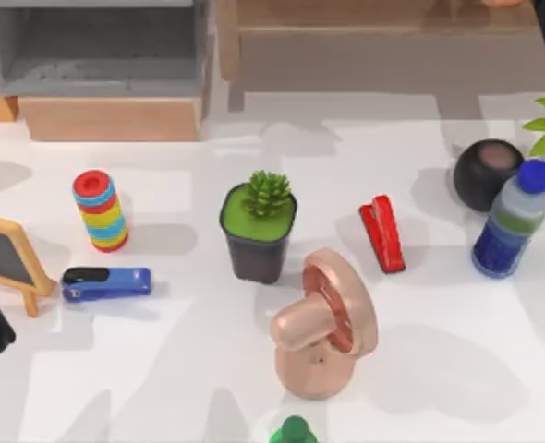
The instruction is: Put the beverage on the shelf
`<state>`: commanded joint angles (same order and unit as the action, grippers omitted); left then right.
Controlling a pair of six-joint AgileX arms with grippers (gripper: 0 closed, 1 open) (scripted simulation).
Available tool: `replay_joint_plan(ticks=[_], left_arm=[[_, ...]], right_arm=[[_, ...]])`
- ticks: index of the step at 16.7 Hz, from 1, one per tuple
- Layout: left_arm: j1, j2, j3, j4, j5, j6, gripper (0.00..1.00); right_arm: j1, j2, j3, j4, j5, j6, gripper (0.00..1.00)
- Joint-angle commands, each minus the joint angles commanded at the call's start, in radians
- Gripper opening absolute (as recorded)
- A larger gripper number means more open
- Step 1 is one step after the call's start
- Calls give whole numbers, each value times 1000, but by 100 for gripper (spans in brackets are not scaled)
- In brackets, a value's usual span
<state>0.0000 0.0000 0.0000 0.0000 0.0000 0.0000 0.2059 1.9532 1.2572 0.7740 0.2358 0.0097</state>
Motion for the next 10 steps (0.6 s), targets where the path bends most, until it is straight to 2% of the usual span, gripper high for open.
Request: replay_joint_plan(ticks=[5, 10], left_arm=[[0, 0, 0, 0, 0, 0, 100], [0, 0, 0, 0, 0, 0, 100]], right_arm=[[202, 25, 127, -179, 202, 0, 0], [277, 28, 191, -247, 285, -3, 0]])
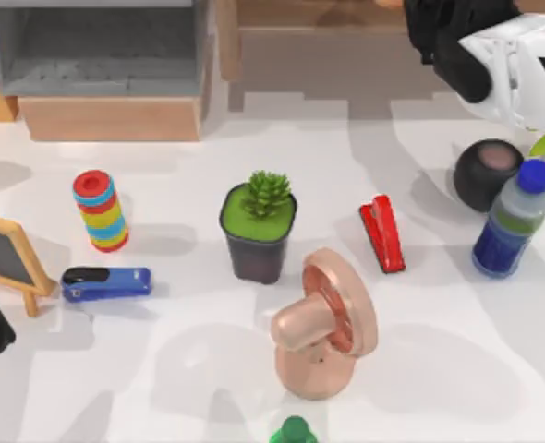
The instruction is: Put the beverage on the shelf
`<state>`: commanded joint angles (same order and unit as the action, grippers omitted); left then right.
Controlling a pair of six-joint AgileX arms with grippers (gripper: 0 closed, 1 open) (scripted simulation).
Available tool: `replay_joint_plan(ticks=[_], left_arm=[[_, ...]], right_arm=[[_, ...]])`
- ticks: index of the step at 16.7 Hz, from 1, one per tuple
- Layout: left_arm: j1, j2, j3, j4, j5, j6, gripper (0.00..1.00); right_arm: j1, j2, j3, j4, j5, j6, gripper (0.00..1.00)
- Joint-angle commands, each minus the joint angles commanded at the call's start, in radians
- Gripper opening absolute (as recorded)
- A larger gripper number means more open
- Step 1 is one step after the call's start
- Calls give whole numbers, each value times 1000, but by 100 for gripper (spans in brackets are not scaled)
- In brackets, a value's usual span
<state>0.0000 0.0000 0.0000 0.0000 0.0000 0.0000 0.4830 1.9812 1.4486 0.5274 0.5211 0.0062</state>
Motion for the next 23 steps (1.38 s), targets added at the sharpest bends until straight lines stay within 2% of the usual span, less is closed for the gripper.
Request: replay_joint_plan(ticks=[6, 11, 16, 23], left_arm=[[0, 0, 0, 0, 0, 0, 100], [0, 0, 0, 0, 0, 0, 100], [0, 0, 0, 0, 0, 0, 100], [0, 0, 0, 0, 0, 0, 100]], right_arm=[[-9, 14, 6, 2, -6, 1, 0], [-38, 148, 118, 32, -34, -1, 0], [-41, 167, 133, 35, -39, -2, 0], [-41, 167, 133, 35, -39, -2, 53]])
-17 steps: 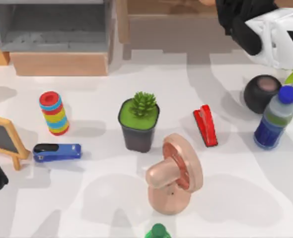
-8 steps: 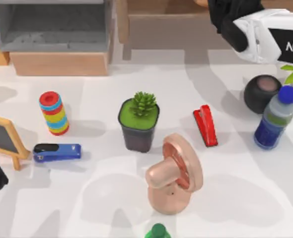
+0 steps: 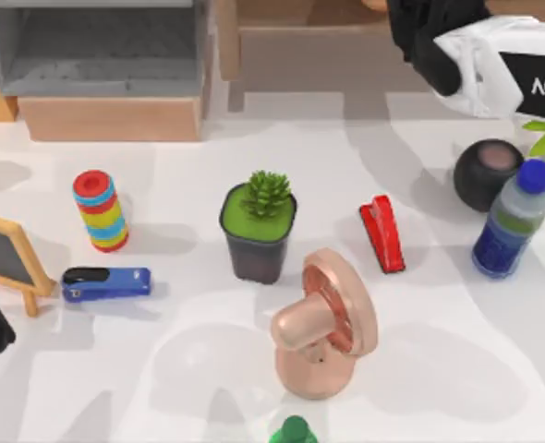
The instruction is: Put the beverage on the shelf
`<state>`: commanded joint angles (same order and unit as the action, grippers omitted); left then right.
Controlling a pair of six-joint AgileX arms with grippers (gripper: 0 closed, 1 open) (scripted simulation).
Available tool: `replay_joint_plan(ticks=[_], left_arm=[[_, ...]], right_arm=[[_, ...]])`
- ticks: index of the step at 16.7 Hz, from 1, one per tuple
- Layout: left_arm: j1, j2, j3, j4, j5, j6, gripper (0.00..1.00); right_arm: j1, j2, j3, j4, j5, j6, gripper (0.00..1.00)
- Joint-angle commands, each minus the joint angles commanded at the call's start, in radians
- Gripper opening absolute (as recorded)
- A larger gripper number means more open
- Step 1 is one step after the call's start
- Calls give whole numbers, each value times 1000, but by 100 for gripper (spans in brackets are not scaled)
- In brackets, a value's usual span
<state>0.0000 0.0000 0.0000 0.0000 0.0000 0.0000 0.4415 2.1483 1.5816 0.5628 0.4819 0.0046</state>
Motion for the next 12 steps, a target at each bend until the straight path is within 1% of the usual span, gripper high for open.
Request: replay_joint_plan(ticks=[6, 7, 12], left_arm=[[0, 0, 0, 0, 0, 0, 100], [0, 0, 0, 0, 0, 0, 100], [0, 0, 0, 0, 0, 0, 100]], right_arm=[[0, 0, 0, 0, 0, 0, 98], [0, 0, 0, 0, 0, 0, 100], [0, 0, 0, 0, 0, 0, 100]])
